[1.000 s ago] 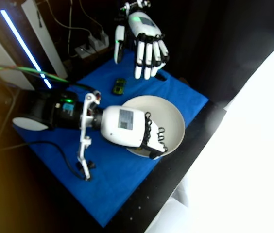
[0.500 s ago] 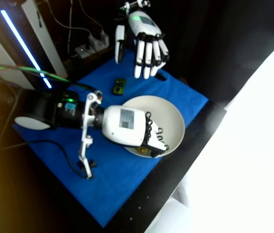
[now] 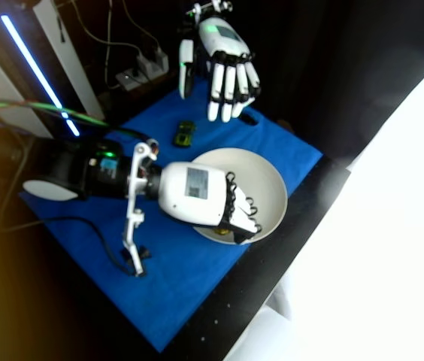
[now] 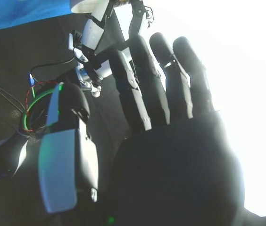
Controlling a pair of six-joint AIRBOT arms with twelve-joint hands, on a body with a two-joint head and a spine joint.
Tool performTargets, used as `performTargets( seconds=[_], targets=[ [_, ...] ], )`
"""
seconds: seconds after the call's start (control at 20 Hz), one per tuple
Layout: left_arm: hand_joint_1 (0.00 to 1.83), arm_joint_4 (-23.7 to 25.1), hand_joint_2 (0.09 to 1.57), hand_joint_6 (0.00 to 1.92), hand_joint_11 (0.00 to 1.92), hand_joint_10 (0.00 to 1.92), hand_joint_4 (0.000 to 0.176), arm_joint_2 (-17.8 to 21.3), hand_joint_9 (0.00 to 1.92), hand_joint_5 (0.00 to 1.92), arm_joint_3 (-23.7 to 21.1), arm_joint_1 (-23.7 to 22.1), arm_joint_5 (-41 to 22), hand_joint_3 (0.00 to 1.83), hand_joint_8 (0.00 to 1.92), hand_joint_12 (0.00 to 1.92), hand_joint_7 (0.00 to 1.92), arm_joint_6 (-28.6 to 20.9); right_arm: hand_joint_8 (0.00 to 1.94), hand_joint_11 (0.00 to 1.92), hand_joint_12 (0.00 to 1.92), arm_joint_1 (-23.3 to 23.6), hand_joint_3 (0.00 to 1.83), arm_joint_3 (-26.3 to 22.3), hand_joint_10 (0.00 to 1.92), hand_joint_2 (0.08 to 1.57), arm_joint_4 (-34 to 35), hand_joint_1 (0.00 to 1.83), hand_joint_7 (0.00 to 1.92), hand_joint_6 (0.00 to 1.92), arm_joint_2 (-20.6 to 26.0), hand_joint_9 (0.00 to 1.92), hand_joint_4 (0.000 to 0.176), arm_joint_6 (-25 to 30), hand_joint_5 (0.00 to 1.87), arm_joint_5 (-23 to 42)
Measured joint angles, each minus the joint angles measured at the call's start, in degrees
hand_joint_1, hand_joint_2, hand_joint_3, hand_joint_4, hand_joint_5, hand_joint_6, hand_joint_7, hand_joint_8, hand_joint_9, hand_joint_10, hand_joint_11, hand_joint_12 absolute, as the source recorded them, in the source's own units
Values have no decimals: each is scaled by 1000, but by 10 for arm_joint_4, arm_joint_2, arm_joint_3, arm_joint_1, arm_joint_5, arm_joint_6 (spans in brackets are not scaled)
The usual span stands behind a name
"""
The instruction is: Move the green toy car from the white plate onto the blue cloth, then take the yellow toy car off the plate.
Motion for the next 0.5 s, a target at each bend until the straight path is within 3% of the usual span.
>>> performTargets(
  seconds=[0.05,0.1,0.2,0.3,0.35,0.4,0.45,0.5],
  targets=[
    [556,-1,1163,4,71,886,64,0,360,813,0,0,0,0,22,1675,751,0,1411,537,1748,0,1,-8,1254,1168,0,1236,842,862,10,742,0,0,943,3],
    [543,-2,1159,2,74,856,67,0,359,810,0,0,0,0,16,1655,741,0,1415,532,1789,0,0,-10,1331,1162,0,1245,857,823,14,720,0,0,954,5],
    [551,-1,1163,0,60,847,65,0,359,805,0,0,0,1,13,1666,737,0,1268,546,1715,0,0,-23,1230,1133,0,1240,923,832,26,771,0,0,991,16],
    [566,-3,1162,1,83,839,46,0,380,806,0,0,0,1,17,1660,751,0,1241,565,1726,0,0,-43,1230,1131,0,1238,936,852,43,776,0,0,982,30],
    [555,-3,1155,3,78,843,67,0,382,811,0,0,0,0,19,1661,757,0,1219,587,1698,0,0,-52,1197,1127,0,1240,951,846,51,796,0,0,984,34],
    [545,-3,1152,3,88,848,67,0,385,811,0,0,0,0,19,1662,757,0,1331,665,1800,0,1,-67,1359,1138,0,1254,923,758,62,813,0,0,982,42],
    [524,-4,1150,1,113,850,68,0,386,806,0,1,0,0,15,1638,751,0,1335,694,1827,0,0,-78,1406,1134,-1,1262,929,735,72,821,0,0,994,50],
    [511,-5,1145,1,131,856,55,0,396,808,0,1,1,0,16,1635,754,0,1477,824,1902,0,2,-90,1687,1180,-1,1245,856,835,82,851,0,0,893,59]
  ],
)
